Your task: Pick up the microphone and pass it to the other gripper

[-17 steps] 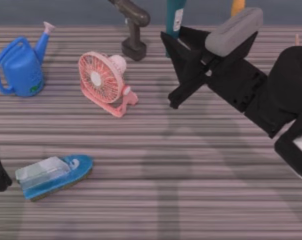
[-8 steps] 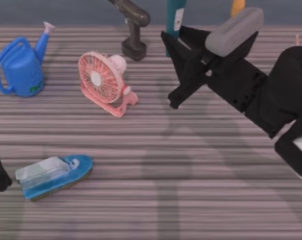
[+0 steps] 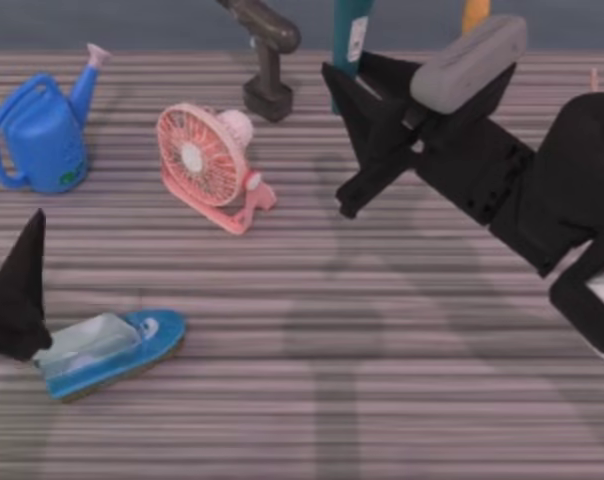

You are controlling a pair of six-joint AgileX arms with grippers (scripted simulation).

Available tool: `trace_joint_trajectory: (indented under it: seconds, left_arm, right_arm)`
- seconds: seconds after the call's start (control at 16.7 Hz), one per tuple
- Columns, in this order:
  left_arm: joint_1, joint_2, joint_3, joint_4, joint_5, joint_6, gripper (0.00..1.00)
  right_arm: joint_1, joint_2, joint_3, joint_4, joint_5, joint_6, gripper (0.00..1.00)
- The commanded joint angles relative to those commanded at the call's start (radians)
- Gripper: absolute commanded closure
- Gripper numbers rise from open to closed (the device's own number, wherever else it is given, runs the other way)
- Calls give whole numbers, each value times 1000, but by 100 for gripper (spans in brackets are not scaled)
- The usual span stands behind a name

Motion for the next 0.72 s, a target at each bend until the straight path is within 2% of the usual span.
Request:
trace_joint_trajectory:
  seconds: [0.48,0.72]
  left_arm:
    - [-131,644,387,224,402,59,0]
    - [-182,886,527,304,552,80,0]
  right_arm:
    - [0,0,0,0,0,0,100]
    - [0,0,0,0,0,0,100]
